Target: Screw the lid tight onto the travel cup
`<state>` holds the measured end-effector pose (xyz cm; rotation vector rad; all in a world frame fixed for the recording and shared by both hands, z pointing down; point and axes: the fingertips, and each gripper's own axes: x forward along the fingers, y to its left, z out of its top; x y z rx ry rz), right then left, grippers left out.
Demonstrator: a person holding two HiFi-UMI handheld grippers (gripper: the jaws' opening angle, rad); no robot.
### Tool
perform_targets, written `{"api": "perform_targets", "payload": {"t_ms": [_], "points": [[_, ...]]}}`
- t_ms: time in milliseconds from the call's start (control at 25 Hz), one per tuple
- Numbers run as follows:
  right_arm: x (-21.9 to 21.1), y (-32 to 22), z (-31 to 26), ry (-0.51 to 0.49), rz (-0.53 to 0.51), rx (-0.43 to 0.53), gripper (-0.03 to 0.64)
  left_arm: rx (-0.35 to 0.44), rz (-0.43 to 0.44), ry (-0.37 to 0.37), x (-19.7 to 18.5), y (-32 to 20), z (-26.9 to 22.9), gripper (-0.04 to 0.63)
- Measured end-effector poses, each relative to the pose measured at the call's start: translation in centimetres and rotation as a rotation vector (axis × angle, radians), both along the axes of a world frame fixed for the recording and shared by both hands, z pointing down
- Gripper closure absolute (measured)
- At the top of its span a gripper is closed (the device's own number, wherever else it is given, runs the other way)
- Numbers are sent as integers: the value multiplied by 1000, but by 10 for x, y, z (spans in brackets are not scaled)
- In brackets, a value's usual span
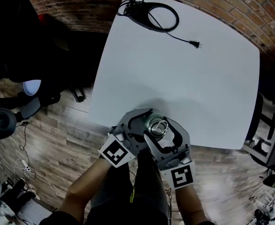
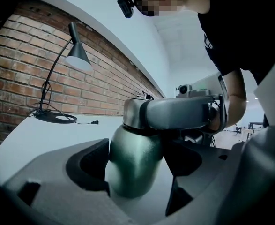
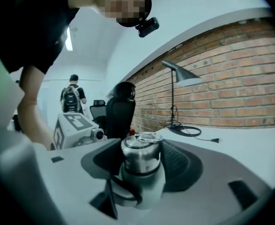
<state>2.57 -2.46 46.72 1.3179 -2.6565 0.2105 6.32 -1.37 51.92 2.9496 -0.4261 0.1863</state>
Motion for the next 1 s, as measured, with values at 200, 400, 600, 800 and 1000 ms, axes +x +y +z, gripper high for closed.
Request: {"api": "perform_targets", "payload": {"t_ms": [200, 400, 600, 800, 1000], "points": [[7, 0, 0, -16, 289, 36, 356, -2, -20, 3, 0, 0, 0, 249], [7, -1, 2, -29, 331, 20, 356, -3, -28, 3, -1, 0, 0, 249], [6, -2, 2, 7, 270, 7, 356, -1, -27, 8, 0, -1, -2, 249], [3, 5, 8, 41, 184, -20, 330, 1, -10, -1, 0, 0, 0, 249], [6, 19, 14, 104, -112, -73, 325, 1, 4, -1, 0, 0, -1, 249]]}}
